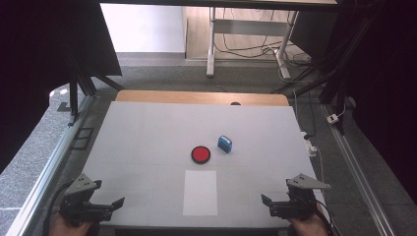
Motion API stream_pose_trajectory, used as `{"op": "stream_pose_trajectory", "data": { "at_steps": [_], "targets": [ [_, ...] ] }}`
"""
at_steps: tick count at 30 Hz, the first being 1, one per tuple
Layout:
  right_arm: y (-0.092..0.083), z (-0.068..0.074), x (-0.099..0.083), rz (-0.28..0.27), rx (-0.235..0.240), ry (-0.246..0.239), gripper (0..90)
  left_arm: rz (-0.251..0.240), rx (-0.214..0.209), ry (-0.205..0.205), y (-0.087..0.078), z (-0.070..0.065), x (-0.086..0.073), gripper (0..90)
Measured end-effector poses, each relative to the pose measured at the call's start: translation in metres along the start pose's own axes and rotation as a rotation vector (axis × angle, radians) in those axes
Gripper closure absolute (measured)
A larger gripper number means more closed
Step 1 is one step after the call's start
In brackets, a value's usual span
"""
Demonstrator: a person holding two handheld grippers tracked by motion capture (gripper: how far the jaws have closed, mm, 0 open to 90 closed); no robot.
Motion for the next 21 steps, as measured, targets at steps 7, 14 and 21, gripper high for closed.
{"op": "stream_pose_trajectory", "data": {
  "at_steps": [7, 14, 21],
  "targets": [
    [0.0023, 0.0016, 0.0013, 0.013, 0.007, -0.021, 0.0, 0.006, -0.002, -0.006, 0.0002, 0.0004, -0.0003, 1.7],
    [0.0042, 0.0040, 0.0024, 0.026, 0.012, -0.041, 0.0, 0.000, 0.000, 0.011, 0.0019, -0.0025, 0.0018, 1.0],
    [0.0042, 0.0049, 0.0025, 0.021, 0.008, -0.051, 0.0, 0.014, 0.014, 0.021, 0.0028, -0.0044, 0.0019, 0.1]
  ]
}}
Point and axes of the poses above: each handheld gripper's, and its own axes: y roughly forward along the jaws, x roughly out of its top, z roughly to its left, the point moved 1 cm from there along y, roughly forward along the jaws, and after that the axes turned 5 degrees about z, right-handed, at the moved point
